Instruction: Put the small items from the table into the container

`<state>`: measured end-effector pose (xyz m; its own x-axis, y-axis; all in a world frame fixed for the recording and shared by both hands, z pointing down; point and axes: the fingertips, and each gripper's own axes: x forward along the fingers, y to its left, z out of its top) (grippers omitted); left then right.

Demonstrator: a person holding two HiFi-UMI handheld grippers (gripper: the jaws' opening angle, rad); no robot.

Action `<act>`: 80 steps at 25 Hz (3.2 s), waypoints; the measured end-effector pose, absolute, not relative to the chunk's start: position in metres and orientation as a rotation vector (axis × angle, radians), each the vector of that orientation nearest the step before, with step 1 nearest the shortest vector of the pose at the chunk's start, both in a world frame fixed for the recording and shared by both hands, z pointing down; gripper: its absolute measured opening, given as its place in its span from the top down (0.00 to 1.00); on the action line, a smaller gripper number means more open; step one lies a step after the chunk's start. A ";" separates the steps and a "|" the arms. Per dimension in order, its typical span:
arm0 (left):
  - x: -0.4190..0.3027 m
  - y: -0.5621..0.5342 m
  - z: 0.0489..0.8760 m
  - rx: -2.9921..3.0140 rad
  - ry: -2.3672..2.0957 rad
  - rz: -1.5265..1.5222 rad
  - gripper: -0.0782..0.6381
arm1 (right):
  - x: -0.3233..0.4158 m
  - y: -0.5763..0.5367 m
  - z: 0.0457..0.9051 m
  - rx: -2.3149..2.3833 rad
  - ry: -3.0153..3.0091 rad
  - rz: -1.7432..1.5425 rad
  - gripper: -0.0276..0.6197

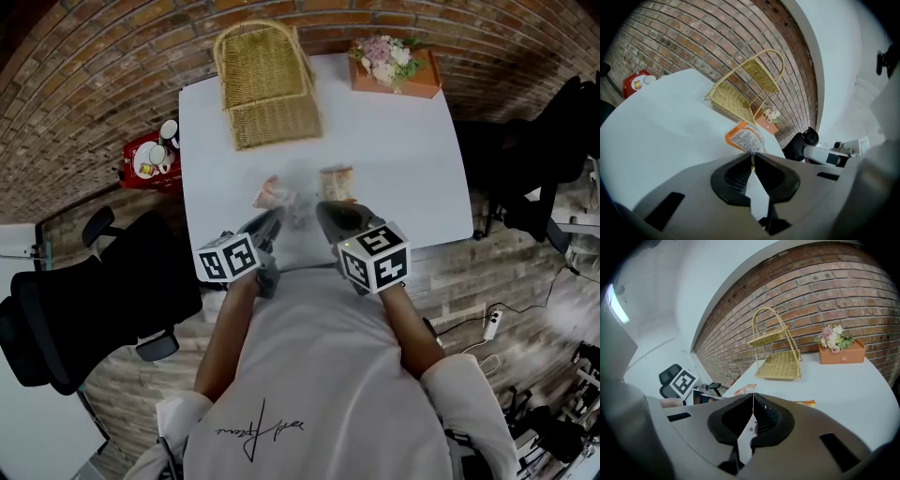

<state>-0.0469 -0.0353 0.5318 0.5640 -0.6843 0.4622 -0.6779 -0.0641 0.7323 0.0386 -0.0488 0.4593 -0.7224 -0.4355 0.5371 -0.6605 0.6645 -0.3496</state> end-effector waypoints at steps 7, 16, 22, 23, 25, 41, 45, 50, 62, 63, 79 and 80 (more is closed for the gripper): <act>-0.044 -0.033 0.519 1.785 -1.127 -0.025 0.85 | 0.039 -0.045 0.458 0.854 -2.481 0.752 0.92; -0.045 -0.037 0.510 1.810 -1.142 -0.041 0.85 | 0.036 -0.044 0.454 0.832 -2.500 0.740 0.92; -0.048 -0.038 0.501 1.813 -1.155 -0.072 0.85 | 0.034 -0.041 0.455 0.800 -2.502 0.734 0.92; -0.047 -0.040 0.496 1.819 -1.150 -0.086 0.85 | 0.034 -0.041 0.455 0.796 -2.503 0.734 0.92; -0.046 -0.043 0.486 1.836 -1.149 -0.106 0.85 | 0.034 -0.041 0.455 0.793 -2.504 0.734 0.92; -0.050 -0.061 0.461 1.912 -1.166 -0.103 0.85 | 0.029 -0.040 0.455 0.795 -2.510 0.723 0.92; -0.051 -0.072 0.454 1.941 -1.169 -0.108 0.85 | 0.027 -0.038 0.456 0.788 -2.505 0.713 0.92; -0.054 -0.084 0.437 1.983 -1.173 -0.119 0.85 | 0.025 -0.037 0.457 0.781 -2.498 0.711 0.92; -0.062 -0.114 0.408 2.080 -1.194 -0.085 0.86 | 0.024 -0.038 0.460 0.790 -2.488 0.727 0.92; -0.063 -0.117 0.406 2.092 -1.197 -0.078 0.86 | 0.024 -0.038 0.461 0.788 -2.486 0.728 0.92; -0.079 -0.153 0.369 2.164 -1.233 -0.083 0.86 | 0.014 -0.044 0.466 0.772 -2.475 0.759 0.92; -0.081 -0.155 0.366 2.168 -1.235 -0.083 0.86 | 0.013 -0.044 0.467 0.771 -2.475 0.762 0.92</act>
